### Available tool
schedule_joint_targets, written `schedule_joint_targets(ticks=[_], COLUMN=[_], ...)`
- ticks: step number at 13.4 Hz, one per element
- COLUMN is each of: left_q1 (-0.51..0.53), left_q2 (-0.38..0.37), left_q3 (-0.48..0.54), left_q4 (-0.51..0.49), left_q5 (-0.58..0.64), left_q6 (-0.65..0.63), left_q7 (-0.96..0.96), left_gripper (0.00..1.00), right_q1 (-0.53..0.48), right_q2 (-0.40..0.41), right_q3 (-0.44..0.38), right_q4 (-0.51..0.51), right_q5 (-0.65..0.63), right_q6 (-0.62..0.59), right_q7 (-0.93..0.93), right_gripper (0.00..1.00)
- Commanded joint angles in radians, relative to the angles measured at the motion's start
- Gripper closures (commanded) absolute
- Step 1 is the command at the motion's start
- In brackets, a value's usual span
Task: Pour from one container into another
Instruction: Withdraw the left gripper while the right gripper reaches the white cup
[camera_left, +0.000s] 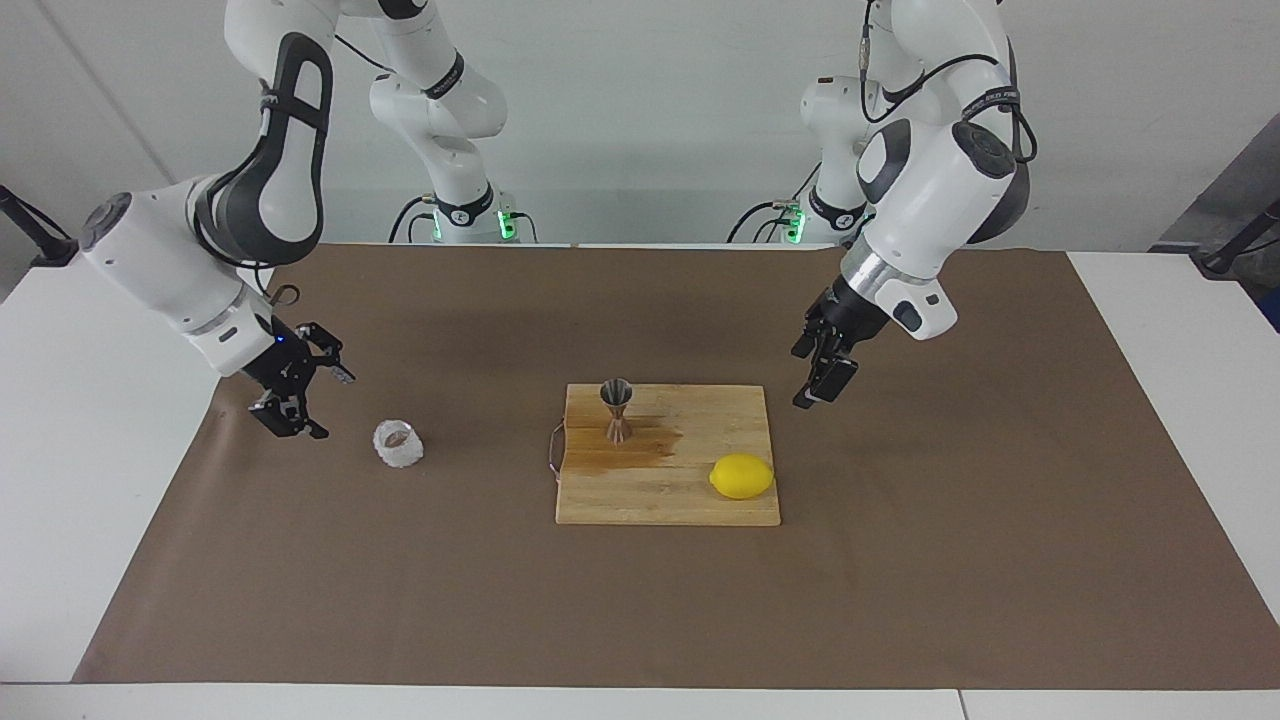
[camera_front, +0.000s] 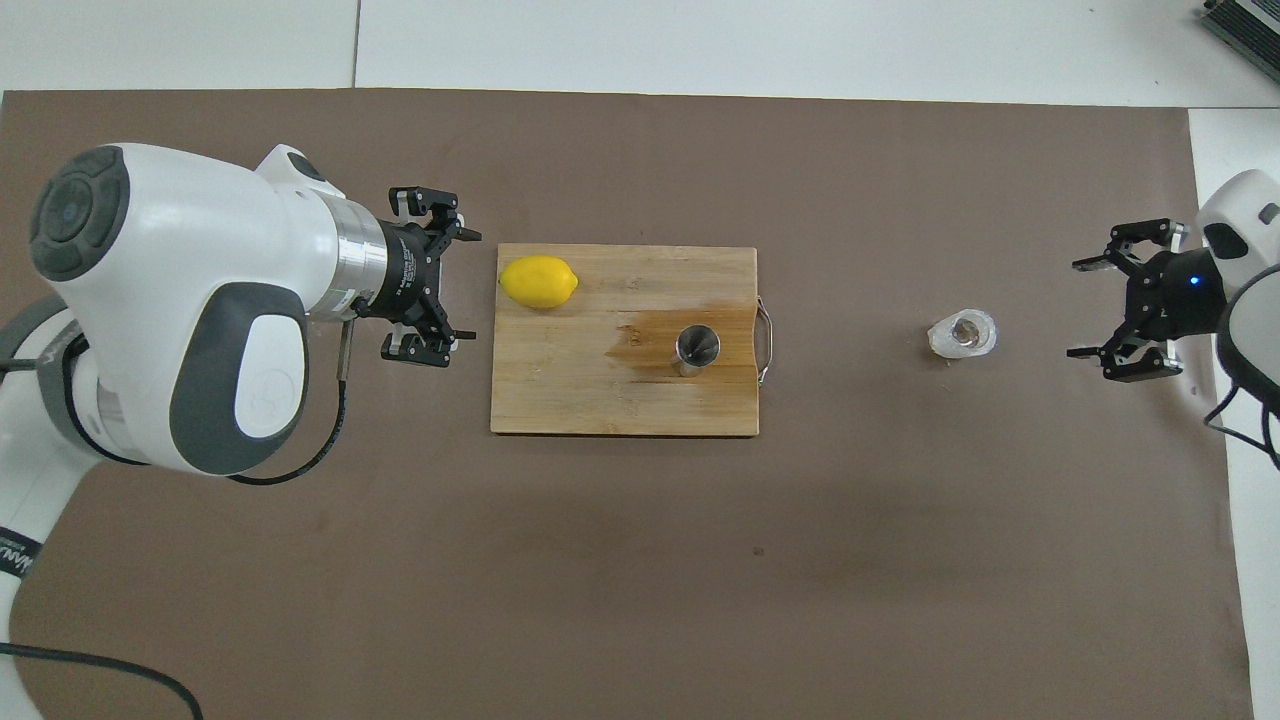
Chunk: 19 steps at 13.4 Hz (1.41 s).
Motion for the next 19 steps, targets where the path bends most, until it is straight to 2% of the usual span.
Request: schedule_joint_targets(ticks=[1, 3, 4, 9, 13, 14, 15, 16, 17, 19], left_q1=[0.025, 0.027, 0.027, 0.137, 0.218, 0.238, 0.243, 0.248, 0.249, 0.249], left_q2=[0.0, -0.006, -0.02, -0.069, -0.12, -0.135, -0.144, -0.153, -0.157, -0.16], left_q3=[-0.006, -0.005, -0.005, -0.006, -0.006, -0.006, -0.005, -0.005, -0.003, -0.006], left_q4=[0.038, 0.038, 0.032, 0.027, 0.03, 0.033, 0.038, 0.041, 0.058, 0.122], left_q5=[0.126, 0.19, 0.221, 0.243, 0.243, 0.243, 0.243, 0.243, 0.246, 0.27], left_q6=[-0.082, -0.12, -0.128, -0.207, -0.247, -0.267, -0.281, -0.298, -0.328, -0.416], left_q7=[0.237, 0.374, 0.452, 0.982, 1.218, 1.256, 1.281, 1.287, 1.287, 1.311], left_gripper=[0.0, 0.0, 0.0, 0.0, 0.0, 0.0, 0.0, 0.0, 0.0, 0.0], right_q1=[-0.005, -0.01, -0.01, 0.004, 0.01, 0.008, 0.008, 0.008, 0.008, 0.002], right_q2=[0.069, 0.144, 0.164, 0.196, 0.207, 0.207, 0.207, 0.207, 0.207, 0.207], right_q3=[0.013, 0.013, 0.013, 0.027, 0.026, 0.027, 0.027, 0.026, 0.026, 0.027], right_q4=[0.003, 0.003, 0.001, 0.0, -0.02, -0.022, -0.022, -0.022, -0.023, -0.017], right_q5=[0.068, 0.173, 0.182, 0.211, 0.236, 0.236, 0.234, 0.236, 0.236, 0.236], right_q6=[0.013, 0.008, 0.005, -0.007, 0.008, 0.021, 0.022, 0.025, 0.027, 0.027], right_q7=[-0.054, -0.156, -0.163, -0.21, -0.232, -0.232, -0.232, -0.232, -0.232, -0.224], right_gripper=[0.0, 0.0, 0.0, 0.0, 0.0, 0.18, 0.39, 0.51, 0.6, 0.7])
